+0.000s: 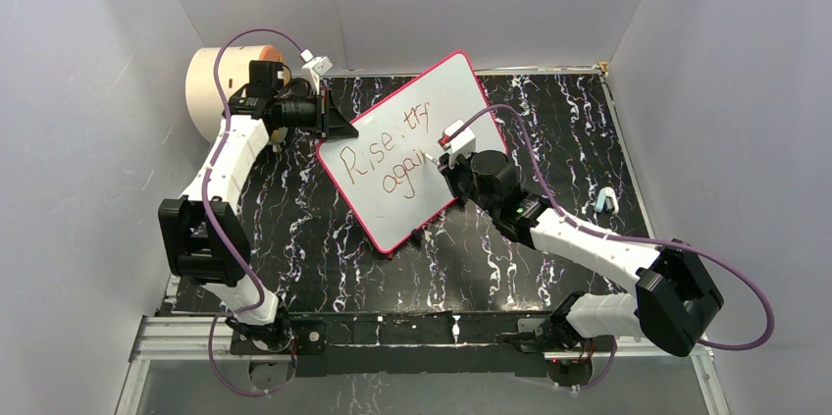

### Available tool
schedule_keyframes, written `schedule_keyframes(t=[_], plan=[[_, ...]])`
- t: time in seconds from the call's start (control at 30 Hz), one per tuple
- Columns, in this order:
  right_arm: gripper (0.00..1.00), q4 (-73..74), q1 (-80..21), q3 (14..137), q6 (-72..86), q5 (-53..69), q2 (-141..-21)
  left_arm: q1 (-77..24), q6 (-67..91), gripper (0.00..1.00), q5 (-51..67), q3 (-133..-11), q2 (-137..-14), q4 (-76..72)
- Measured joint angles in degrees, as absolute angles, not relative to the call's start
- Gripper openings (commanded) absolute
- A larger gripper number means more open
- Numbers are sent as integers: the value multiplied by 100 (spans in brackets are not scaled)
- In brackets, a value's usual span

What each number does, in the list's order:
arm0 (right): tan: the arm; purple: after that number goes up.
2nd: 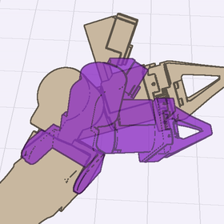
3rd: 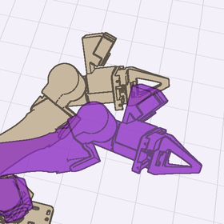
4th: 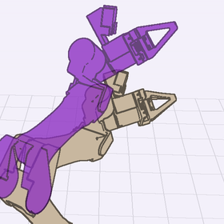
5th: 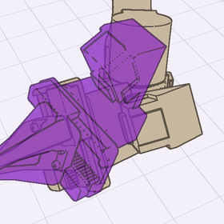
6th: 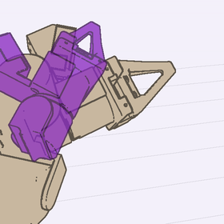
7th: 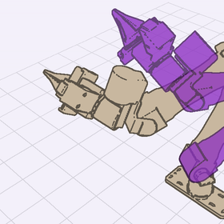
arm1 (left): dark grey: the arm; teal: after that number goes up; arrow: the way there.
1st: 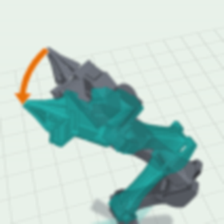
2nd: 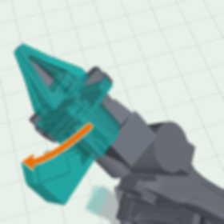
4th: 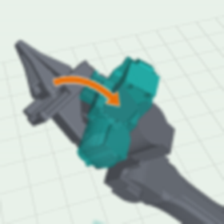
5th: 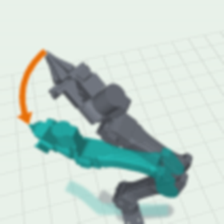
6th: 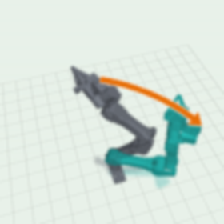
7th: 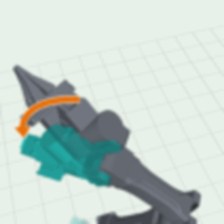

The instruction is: Write a sentence on the whiteboard

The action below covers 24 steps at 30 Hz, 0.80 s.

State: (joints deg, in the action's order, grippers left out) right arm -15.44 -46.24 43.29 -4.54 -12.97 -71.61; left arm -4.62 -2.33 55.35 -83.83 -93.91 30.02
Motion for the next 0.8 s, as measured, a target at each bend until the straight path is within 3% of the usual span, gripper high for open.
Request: schedule_keyframes(t=[0.8], plan=[[0, -1865, -4460, 4329, -449, -1509, -7273, -462, -233, 0, 5548, -8383, -9391, 3000]])
